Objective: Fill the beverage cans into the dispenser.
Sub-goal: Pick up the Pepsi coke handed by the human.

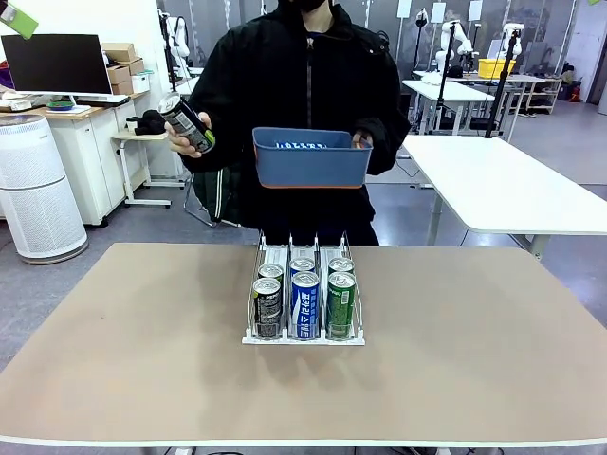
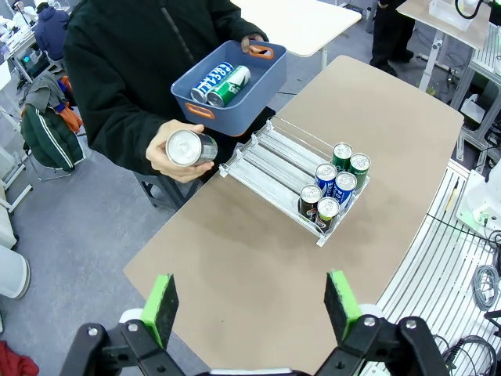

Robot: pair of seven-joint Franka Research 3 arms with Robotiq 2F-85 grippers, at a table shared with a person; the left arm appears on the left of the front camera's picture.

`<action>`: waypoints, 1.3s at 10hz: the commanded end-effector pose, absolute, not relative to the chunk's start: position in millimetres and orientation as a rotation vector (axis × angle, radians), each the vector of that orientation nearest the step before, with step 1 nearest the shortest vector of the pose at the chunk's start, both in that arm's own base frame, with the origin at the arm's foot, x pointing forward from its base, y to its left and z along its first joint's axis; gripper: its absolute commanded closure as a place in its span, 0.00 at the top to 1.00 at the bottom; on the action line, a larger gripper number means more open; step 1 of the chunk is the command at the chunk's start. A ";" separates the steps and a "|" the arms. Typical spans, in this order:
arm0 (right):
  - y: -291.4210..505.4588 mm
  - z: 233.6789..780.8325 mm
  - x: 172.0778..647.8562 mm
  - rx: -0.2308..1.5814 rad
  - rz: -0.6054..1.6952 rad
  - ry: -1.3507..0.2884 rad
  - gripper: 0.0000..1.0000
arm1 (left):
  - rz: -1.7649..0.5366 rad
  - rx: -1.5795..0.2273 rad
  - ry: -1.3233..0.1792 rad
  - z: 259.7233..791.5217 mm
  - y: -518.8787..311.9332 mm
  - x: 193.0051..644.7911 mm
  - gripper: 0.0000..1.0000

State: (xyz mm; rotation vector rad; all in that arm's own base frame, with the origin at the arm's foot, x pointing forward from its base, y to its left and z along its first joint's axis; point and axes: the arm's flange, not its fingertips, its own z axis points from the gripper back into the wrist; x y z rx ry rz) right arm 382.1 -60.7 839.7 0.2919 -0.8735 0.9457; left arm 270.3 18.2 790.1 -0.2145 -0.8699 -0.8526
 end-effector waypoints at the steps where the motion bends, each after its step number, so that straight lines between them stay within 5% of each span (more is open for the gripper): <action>1: -60.4 840.7 380.8 0.291 0.947 -0.876 1.00 | -0.851 -0.210 -0.873 789.2 18.5 270.8 1.00; 13: -60.4 840.7 380.8 0.291 0.947 -0.876 1.00 | -0.851 -0.210 -0.873 789.2 18.5 270.8 1.00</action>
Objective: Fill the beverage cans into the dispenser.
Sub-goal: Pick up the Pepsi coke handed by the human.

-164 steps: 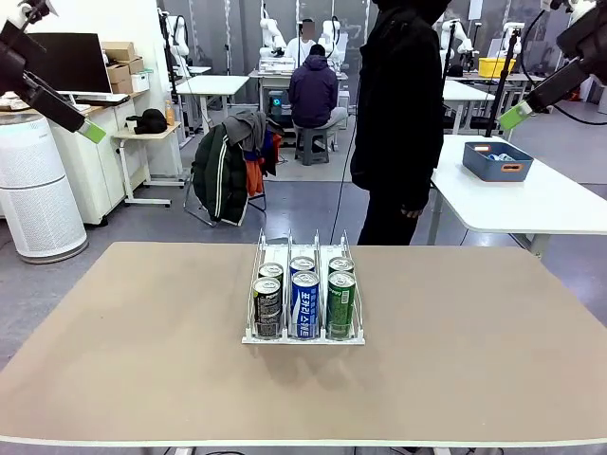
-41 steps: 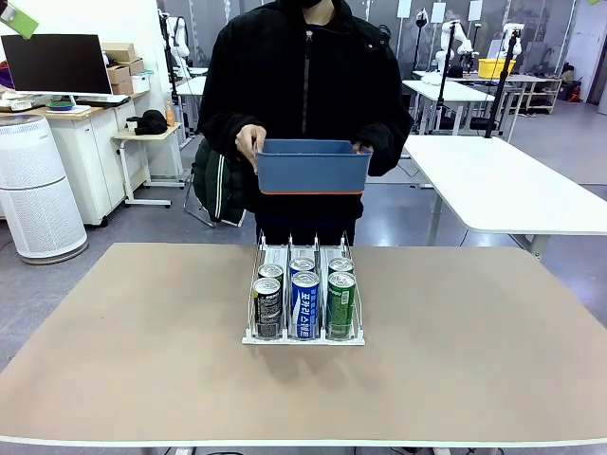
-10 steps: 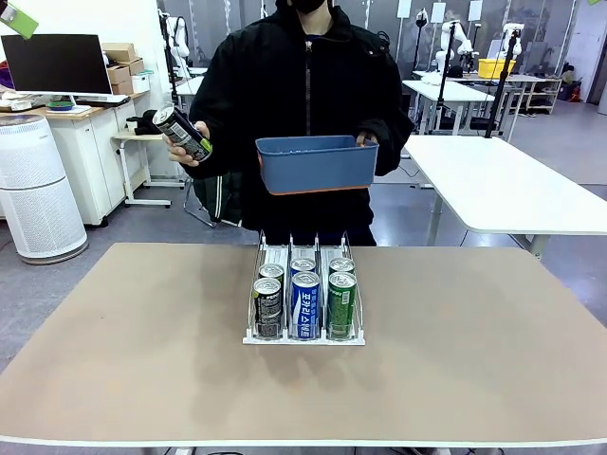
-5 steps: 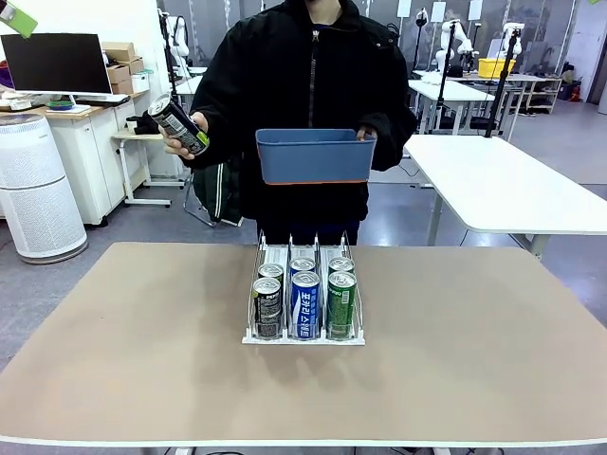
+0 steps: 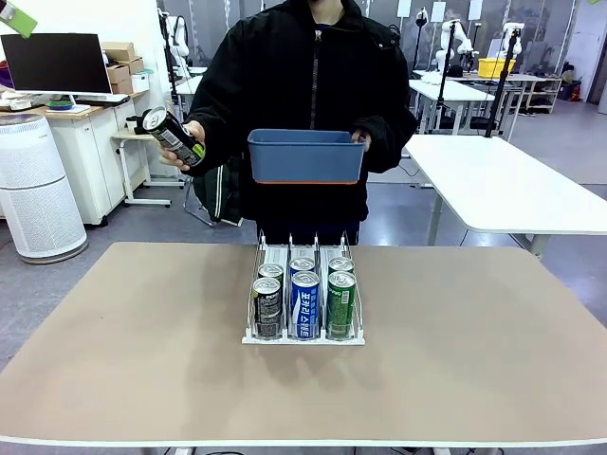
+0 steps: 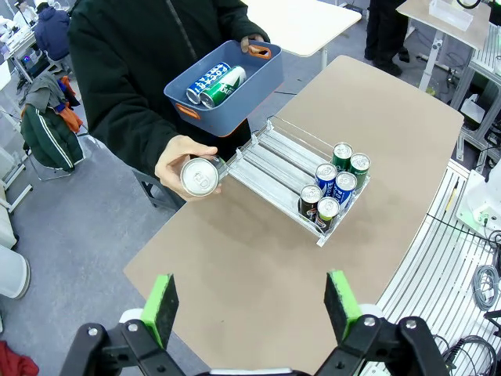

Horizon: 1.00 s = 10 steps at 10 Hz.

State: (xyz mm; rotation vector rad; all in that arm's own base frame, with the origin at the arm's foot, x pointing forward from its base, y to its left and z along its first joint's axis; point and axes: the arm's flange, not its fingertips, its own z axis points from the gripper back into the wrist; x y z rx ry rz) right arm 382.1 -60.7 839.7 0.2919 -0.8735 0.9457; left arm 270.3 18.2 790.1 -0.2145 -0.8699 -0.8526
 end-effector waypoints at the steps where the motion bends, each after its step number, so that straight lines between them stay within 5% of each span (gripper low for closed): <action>1: -60.4 840.7 380.8 0.291 0.947 -0.876 1.00 | -0.851 -0.210 -0.873 789.2 18.5 270.8 1.00; 10: -60.4 840.7 380.8 0.291 0.947 -0.876 1.00 | -0.819 -0.220 -0.703 793.0 2.6 331.0 1.00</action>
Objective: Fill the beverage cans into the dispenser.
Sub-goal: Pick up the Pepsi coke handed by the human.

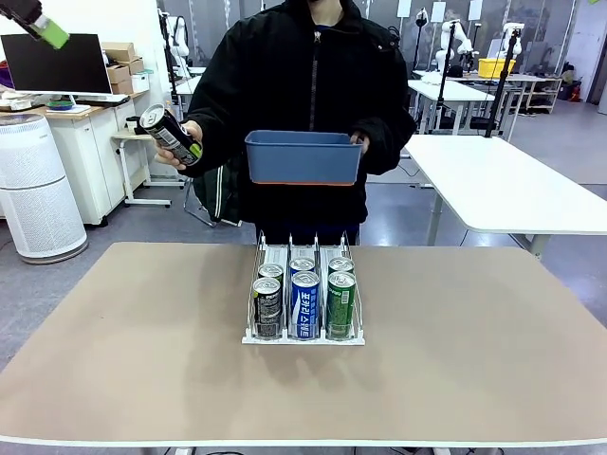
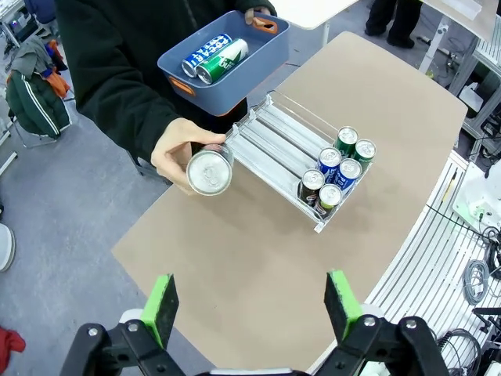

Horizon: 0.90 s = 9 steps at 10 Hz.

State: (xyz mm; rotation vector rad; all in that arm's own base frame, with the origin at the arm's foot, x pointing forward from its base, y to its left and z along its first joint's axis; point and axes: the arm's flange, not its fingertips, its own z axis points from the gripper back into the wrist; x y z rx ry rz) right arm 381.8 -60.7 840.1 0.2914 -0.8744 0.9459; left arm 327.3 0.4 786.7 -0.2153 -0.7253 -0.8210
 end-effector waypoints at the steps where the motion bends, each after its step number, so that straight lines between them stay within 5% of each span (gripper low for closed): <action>1: -60.4 840.7 380.8 0.291 0.947 -0.876 1.00 | -0.819 -0.217 -0.690 789.6 -2.5 339.9 1.00; 9: -60.4 840.7 380.8 0.291 0.947 -0.876 1.00 | -0.855 -0.255 -0.595 751.5 -28.0 394.7 1.00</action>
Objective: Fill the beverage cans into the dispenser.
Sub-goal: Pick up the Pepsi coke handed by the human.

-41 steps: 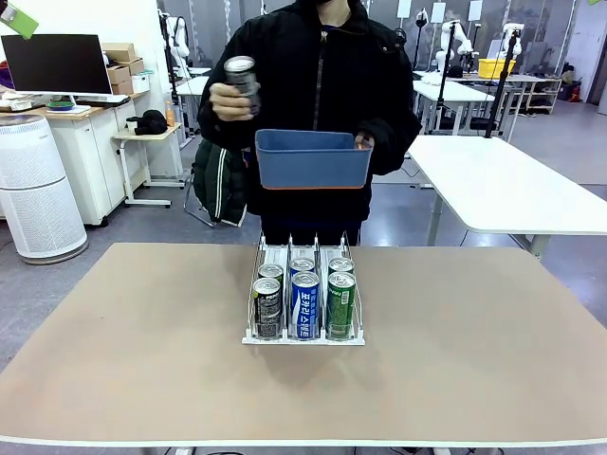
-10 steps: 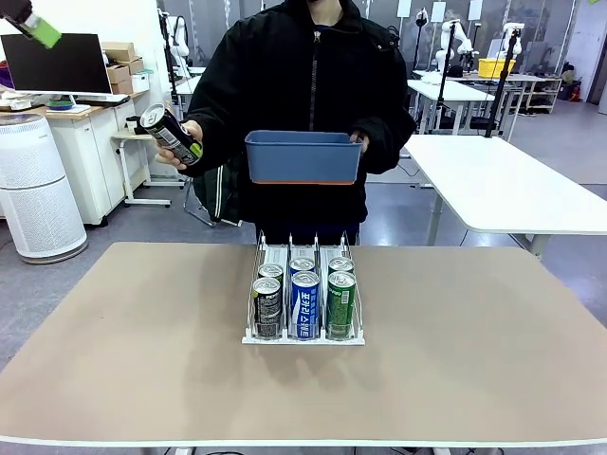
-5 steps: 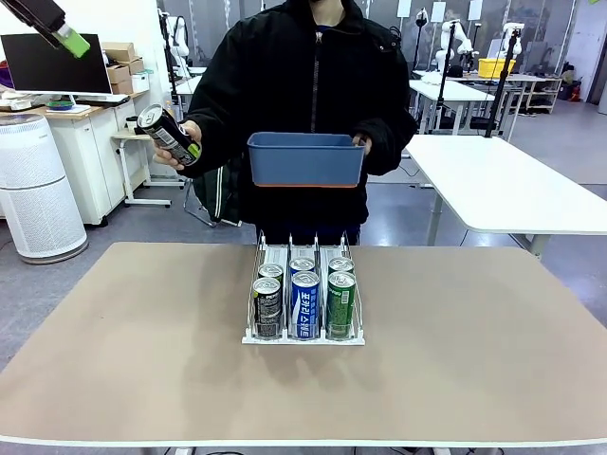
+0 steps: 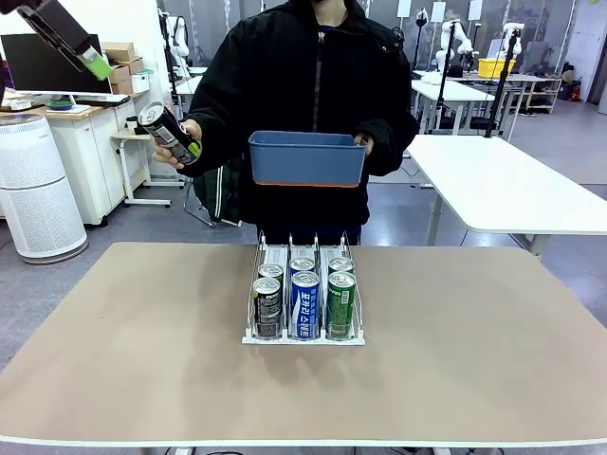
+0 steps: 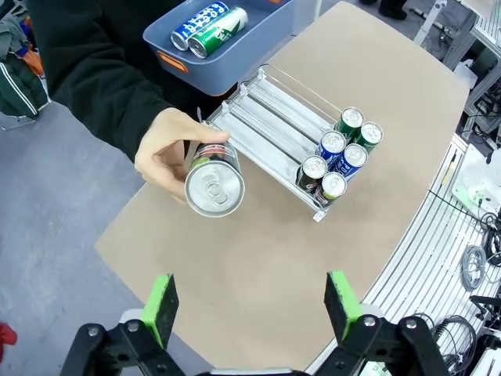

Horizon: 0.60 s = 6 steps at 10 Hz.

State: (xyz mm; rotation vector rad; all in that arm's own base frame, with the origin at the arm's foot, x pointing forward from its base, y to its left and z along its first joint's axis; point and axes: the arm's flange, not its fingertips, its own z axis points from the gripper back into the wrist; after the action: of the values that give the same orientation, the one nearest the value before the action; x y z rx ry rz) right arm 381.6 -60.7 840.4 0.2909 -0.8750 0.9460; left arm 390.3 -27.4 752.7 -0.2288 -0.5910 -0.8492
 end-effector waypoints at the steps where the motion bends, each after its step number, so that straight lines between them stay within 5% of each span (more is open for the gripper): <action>1: -60.4 840.7 380.8 0.291 0.947 -0.876 1.00 | -0.853 -0.265 -0.597 744.3 -32.1 399.0 1.00; 6: -60.4 840.7 380.8 0.291 0.947 -0.876 1.00 | -0.816 -0.274 -0.667 709.7 -50.9 419.3 1.00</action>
State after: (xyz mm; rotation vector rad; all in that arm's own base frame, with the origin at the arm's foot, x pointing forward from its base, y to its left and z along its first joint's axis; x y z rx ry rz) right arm 381.6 -60.7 840.5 0.2909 -0.8750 0.9460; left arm 418.0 -49.8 723.4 -0.2589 -0.6308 -0.8141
